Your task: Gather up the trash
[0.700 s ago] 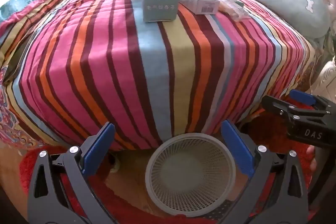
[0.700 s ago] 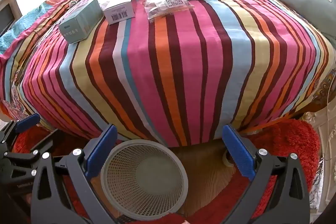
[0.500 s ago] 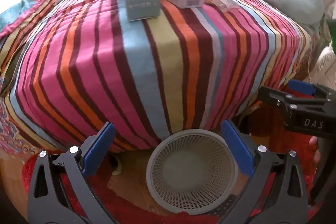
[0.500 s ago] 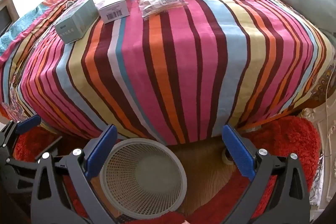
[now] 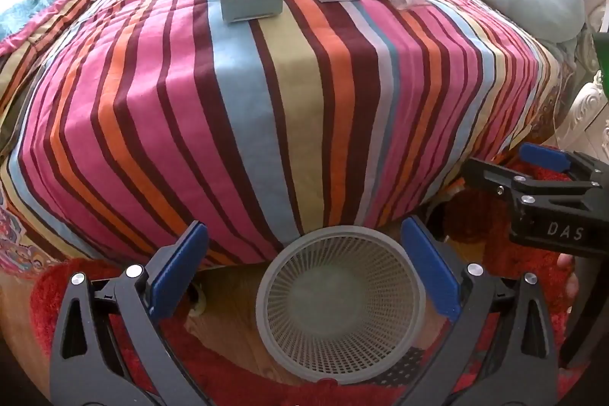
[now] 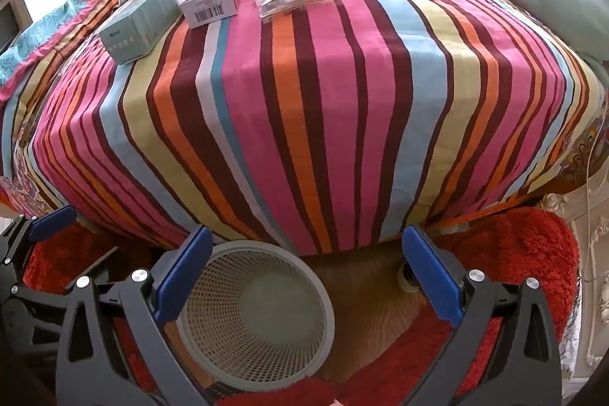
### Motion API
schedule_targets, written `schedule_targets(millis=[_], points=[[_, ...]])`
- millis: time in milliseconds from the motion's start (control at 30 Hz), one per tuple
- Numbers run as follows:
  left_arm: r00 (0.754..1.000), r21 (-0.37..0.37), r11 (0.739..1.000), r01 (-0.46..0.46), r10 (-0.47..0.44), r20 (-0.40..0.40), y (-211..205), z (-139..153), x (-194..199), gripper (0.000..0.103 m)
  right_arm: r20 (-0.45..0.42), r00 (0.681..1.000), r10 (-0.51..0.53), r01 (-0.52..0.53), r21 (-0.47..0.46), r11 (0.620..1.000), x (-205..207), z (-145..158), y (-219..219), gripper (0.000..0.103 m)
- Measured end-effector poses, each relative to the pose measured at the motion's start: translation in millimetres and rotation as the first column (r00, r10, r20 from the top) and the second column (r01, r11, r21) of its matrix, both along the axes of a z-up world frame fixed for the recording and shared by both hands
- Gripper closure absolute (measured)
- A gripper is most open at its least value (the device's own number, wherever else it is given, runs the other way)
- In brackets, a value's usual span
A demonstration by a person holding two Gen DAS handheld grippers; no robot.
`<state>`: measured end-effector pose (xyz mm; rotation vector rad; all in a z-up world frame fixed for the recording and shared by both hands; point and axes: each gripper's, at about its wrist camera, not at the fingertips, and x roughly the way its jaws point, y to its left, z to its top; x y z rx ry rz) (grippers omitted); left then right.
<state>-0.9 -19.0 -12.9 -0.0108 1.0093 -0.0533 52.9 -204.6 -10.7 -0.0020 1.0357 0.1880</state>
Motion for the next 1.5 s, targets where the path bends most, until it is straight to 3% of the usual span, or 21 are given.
schedule_targets(millis=[1500], points=[[0.999,0.035,0.999,-0.027,0.028,-0.023,5,-6,2,0.005,-0.021,0.999,0.042,-0.041,0.017,0.999,3,-6,7,0.007]])
